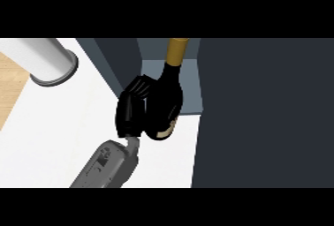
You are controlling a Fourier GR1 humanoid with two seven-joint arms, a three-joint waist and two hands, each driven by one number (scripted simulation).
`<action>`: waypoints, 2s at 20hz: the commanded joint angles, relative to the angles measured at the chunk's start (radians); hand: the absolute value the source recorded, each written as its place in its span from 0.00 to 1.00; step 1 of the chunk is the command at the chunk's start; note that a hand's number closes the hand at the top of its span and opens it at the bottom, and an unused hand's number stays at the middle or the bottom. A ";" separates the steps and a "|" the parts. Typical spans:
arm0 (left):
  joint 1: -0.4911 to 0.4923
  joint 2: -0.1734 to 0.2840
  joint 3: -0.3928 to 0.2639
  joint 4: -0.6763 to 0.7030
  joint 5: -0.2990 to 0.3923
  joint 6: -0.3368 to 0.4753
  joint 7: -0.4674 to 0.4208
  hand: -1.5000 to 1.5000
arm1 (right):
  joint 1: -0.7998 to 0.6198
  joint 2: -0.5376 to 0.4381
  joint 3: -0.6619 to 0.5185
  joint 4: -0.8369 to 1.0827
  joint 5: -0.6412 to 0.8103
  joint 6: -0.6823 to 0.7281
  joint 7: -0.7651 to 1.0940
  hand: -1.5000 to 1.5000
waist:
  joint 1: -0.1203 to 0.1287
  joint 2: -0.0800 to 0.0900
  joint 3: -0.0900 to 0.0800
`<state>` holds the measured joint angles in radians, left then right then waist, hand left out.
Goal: Pick up the wine, place it into the cabinet and close the cabinet
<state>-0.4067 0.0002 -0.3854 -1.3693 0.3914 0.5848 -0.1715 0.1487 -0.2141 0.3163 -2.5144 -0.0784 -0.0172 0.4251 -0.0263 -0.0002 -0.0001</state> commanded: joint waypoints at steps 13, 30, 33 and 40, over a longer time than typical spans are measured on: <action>-0.101 0.000 -0.082 0.371 0.221 0.027 -0.260 1.00 | 0.091 -0.006 -0.044 -0.204 -0.129 0.047 0.074 0.00 | -0.013 0.003 -0.001; -0.331 0.000 -0.046 0.653 0.497 -0.040 -0.353 1.00 | 0.099 0.006 -0.034 -0.211 -0.114 0.069 0.072 0.00 | -0.018 0.005 -0.001; -0.387 0.000 -0.013 0.719 0.500 -0.053 -0.342 1.00 | 0.132 0.007 -0.057 -0.214 -0.133 0.079 0.053 0.00 | -0.022 0.005 0.000; -0.517 0.000 0.047 0.820 0.501 -0.057 -0.321 1.00 | 0.116 0.025 -0.060 -0.184 -0.134 0.089 0.041 0.00 | -0.011 0.003 0.000</action>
<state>-0.8484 0.0005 -0.3741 -0.5713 0.8832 0.5330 -0.4990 0.2101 -0.1784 0.2686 -2.5097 -0.1026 0.0729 0.3838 -0.0399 0.0095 -0.0014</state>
